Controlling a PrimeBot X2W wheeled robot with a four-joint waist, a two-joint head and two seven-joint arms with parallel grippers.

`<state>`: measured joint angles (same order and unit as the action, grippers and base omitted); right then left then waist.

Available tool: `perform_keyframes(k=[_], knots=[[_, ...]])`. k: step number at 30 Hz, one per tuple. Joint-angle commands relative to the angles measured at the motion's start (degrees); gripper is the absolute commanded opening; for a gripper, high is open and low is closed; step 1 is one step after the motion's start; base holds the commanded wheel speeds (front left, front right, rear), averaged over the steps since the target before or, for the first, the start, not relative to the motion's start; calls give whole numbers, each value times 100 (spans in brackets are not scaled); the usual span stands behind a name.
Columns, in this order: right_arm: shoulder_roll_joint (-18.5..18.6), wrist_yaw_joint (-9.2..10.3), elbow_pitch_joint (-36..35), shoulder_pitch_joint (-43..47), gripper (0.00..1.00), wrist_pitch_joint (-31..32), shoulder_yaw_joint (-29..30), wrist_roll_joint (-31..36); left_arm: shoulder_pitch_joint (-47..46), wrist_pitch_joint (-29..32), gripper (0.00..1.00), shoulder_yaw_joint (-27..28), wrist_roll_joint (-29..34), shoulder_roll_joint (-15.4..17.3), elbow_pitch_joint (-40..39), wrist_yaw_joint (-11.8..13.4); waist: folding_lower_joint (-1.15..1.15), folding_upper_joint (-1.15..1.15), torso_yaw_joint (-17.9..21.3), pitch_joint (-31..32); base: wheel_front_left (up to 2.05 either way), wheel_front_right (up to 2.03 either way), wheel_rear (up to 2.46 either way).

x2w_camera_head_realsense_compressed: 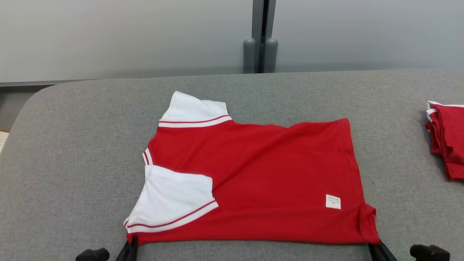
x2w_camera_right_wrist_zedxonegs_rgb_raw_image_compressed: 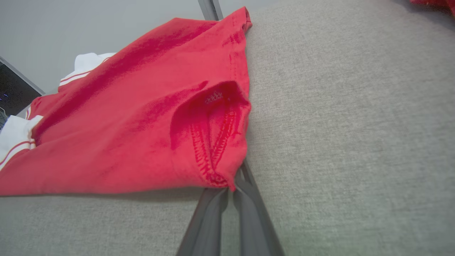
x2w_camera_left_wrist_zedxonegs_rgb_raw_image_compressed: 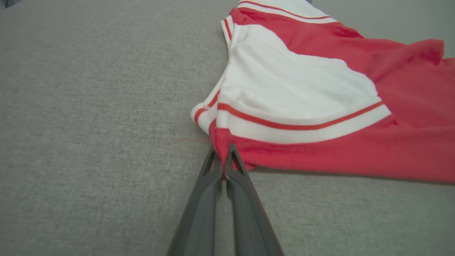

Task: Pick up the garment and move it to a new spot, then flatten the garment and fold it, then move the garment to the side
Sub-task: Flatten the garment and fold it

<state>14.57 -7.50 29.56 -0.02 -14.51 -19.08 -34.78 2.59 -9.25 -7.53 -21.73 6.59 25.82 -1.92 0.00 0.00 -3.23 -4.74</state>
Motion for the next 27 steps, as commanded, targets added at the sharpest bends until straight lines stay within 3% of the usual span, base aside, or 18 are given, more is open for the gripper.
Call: perform_keyframes(k=[1, 15, 17, 18, 19, 27], knots=[[70, 2, -32, 170, 0, 29, 80, -37, 187, 122, 0, 6, -34, 73, -185, 71, 0, 0, 5, 108, 0, 0, 0], [-58, 2, -251, 981, 0, 339, 341, 16, 1437, 1301, 0, -19, -368, 149, -1448, 355, 0, 0, 80, 453, 0, 0, 0], [-84, 2, -234, 985, 33, 375, 365, 22, 1523, 1400, 0, -48, -394, 137, -1520, 367, 0, 0, 98, 461, 0, 0, 0], [-87, 2, -231, 966, 66, 379, 377, 21, 1527, 1417, 27, -48, -401, 129, -1555, 402, 0, 0, 102, 462, 0, 0, 0], [-44, 2, -271, 886, 100, 331, 412, 81, 1501, 1362, 100, -39, -352, 131, -1608, 456, 0, 0, 107, 462, 0, 0, 0], [125, 1, -1001, 645, 100, 103, 1039, 584, 1132, 192, 100, 96, 84, 117, -2216, 705, 0, 0, 135, 460, 0, 0, 0]])
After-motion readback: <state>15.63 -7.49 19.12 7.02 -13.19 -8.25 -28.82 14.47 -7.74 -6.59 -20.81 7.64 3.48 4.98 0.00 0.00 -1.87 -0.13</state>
